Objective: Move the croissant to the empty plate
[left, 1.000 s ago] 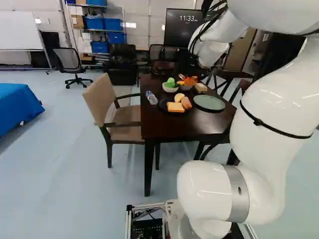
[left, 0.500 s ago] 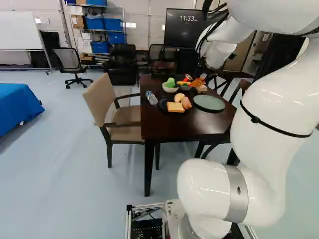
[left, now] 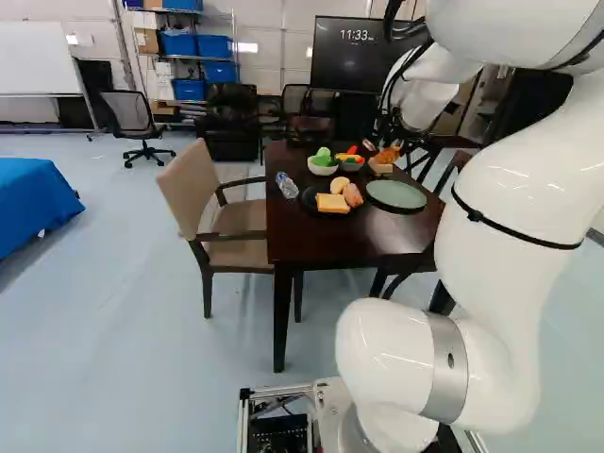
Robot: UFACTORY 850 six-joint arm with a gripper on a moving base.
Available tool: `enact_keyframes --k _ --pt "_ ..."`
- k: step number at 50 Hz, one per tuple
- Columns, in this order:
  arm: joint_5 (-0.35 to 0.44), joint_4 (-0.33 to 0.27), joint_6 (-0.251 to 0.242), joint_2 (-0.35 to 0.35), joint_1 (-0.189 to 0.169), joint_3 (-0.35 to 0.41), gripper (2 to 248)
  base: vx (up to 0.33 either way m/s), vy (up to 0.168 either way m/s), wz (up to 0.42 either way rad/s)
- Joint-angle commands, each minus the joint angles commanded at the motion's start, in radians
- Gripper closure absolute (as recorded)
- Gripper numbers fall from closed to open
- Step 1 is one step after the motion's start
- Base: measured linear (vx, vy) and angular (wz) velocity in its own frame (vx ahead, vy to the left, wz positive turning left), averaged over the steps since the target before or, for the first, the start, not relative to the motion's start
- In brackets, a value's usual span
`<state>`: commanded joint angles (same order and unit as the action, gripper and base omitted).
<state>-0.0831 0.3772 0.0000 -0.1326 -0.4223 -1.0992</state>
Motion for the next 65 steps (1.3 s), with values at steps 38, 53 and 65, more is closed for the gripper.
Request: enact_keyframes --k 38,53,65 --pt "0.000 0.000 0.000 -0.137 -0.079 -0.078 166 0.000 0.000 0.000" --pt "0.000 0.000 0.000 -0.169 -0.079 -0.080 166 0.000 0.000 0.000" --pt "0.000 0.000 0.000 -0.211 -0.080 -0.101 166 0.000 0.000 0.000"
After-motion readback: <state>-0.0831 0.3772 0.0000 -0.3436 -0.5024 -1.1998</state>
